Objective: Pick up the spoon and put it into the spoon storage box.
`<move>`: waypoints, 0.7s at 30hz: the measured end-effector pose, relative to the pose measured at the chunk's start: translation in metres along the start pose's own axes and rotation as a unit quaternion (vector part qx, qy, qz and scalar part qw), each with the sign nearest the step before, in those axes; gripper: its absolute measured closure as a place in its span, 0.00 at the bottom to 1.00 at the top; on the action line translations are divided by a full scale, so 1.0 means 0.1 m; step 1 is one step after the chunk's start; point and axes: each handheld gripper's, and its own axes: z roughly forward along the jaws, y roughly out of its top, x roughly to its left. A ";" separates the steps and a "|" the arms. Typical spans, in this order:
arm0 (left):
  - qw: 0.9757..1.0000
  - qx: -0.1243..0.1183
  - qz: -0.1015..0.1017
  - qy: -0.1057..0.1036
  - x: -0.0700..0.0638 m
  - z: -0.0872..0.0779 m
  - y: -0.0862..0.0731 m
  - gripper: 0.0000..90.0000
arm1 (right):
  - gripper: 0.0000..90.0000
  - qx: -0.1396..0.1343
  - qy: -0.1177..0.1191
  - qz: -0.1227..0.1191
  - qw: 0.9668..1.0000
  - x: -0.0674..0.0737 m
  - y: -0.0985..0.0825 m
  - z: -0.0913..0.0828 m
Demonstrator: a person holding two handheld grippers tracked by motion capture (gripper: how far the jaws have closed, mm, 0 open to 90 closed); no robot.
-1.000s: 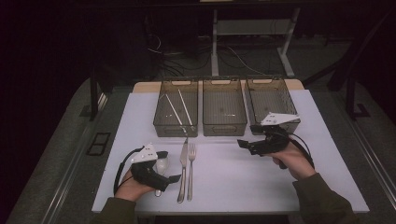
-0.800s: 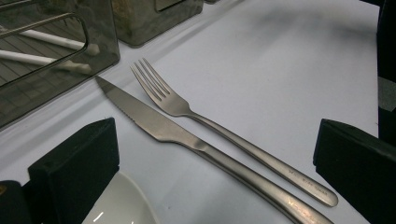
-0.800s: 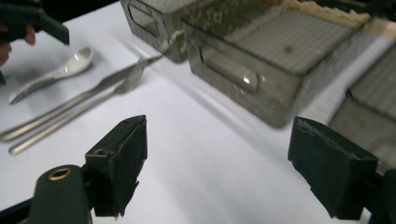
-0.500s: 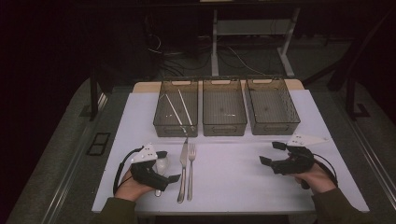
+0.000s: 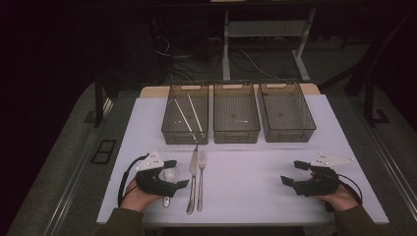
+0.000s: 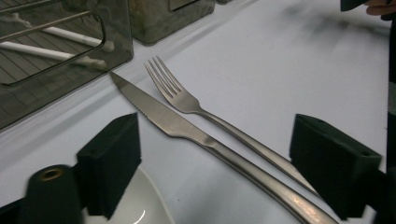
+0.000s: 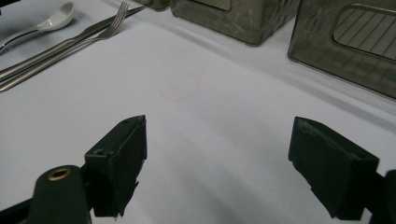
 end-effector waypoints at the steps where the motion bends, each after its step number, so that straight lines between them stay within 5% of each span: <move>1: 1.000 0.002 0.001 -0.001 0.00 -0.01 0.00 0.26 | 0.21 0.000 -0.001 -0.001 1.000 0.00 0.00 0.00; 6: 1.000 0.018 0.008 -0.020 -0.03 -0.10 -0.01 0.53 | 0.21 0.002 0.000 -0.004 1.000 0.01 -0.01 0.00; 10: 0.998 0.051 -0.009 -0.031 0.00 -0.09 -0.08 0.73 | 0.21 0.003 -0.002 -0.004 1.000 0.00 0.00 0.01; 14: 0.996 0.081 -0.001 -0.040 -0.03 -0.08 -0.10 0.93 | 0.21 0.004 -0.004 -0.003 1.000 0.01 0.00 0.01; 21: 0.991 0.125 0.005 -0.043 -0.04 -0.03 -0.14 0.99 | 0.21 0.004 -0.004 -0.003 1.000 0.01 0.00 0.01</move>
